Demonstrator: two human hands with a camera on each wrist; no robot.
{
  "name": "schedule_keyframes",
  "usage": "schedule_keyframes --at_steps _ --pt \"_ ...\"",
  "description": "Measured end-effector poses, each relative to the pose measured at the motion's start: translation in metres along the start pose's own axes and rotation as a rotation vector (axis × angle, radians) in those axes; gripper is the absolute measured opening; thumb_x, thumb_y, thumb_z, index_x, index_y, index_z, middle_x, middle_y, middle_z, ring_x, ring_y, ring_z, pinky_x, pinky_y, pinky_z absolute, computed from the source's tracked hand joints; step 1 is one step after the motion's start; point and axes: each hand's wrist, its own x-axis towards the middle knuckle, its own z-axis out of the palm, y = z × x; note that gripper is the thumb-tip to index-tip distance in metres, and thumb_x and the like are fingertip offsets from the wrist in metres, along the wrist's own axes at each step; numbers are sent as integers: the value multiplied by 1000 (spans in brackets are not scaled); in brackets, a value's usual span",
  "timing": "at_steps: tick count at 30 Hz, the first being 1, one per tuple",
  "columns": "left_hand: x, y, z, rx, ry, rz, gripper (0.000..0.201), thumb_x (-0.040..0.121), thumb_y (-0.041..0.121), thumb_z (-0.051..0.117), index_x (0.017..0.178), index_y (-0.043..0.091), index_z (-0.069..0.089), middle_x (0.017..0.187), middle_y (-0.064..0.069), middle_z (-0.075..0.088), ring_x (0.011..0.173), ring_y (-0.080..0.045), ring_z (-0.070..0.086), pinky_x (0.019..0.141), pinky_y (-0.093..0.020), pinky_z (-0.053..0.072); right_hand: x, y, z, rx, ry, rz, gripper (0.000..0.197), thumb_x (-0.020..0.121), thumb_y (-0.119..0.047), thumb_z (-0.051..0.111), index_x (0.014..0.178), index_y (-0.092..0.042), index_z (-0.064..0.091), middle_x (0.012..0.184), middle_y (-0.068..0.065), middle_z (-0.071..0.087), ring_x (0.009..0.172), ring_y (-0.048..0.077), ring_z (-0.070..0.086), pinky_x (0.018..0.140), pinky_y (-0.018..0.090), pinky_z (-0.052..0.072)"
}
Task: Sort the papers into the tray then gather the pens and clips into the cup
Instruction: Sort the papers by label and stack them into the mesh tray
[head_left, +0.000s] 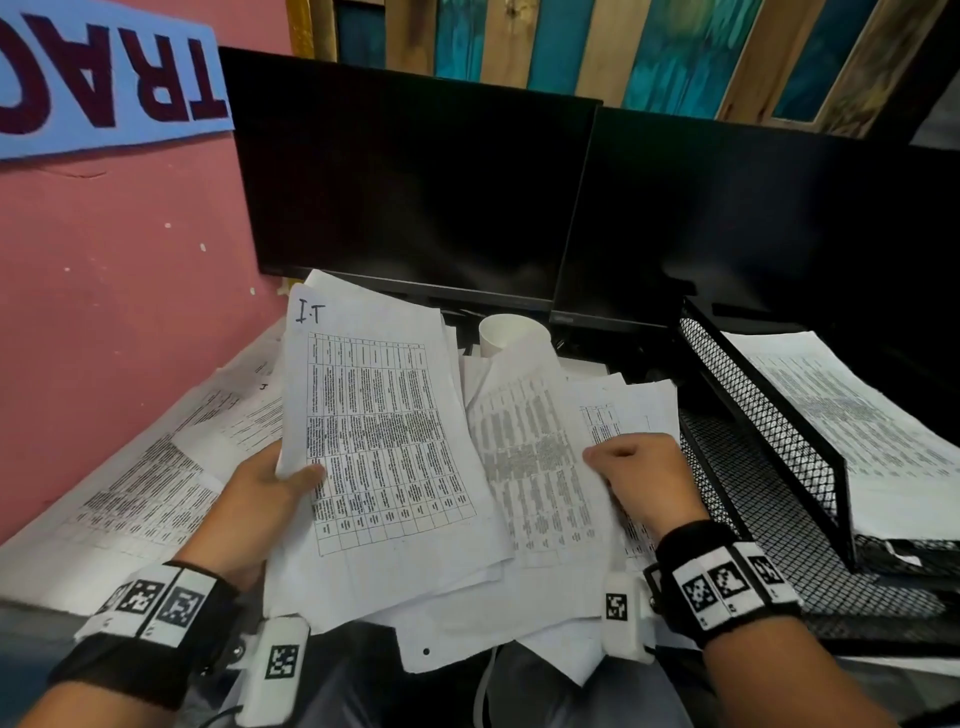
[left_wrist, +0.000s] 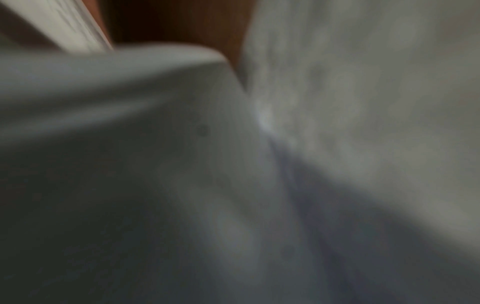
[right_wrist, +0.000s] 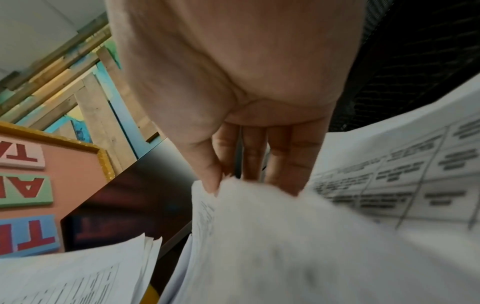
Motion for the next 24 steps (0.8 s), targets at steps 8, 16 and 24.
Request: schedule_keyframes --at_steps 8,16,24 --pt "0 2 7 -15 -6 -12 12 104 7 61 105 13 72 80 0 80 80 -31 70 78 -46 55 10 11 -34 259 234 76 20 97 -5 67 104 -20 77 98 7 81 83 23 75 82 45 65" --pt "3 2 8 24 -13 -4 12 105 8 61 104 13 72 86 -13 76 84 -34 67 78 -43 52 12 -12 -54 574 370 2 14 98 -6 70 108 -11 79 97 8 80 84 19 77 84 35 63" --pt "-4 8 7 19 0 -4 12 105 9 60 101 13 71 80 -2 76 79 -34 66 72 -43 52 14 12 -26 338 279 3 6 100 -12 68 99 -8 72 74 2 65 57 14 51 53 22 44"
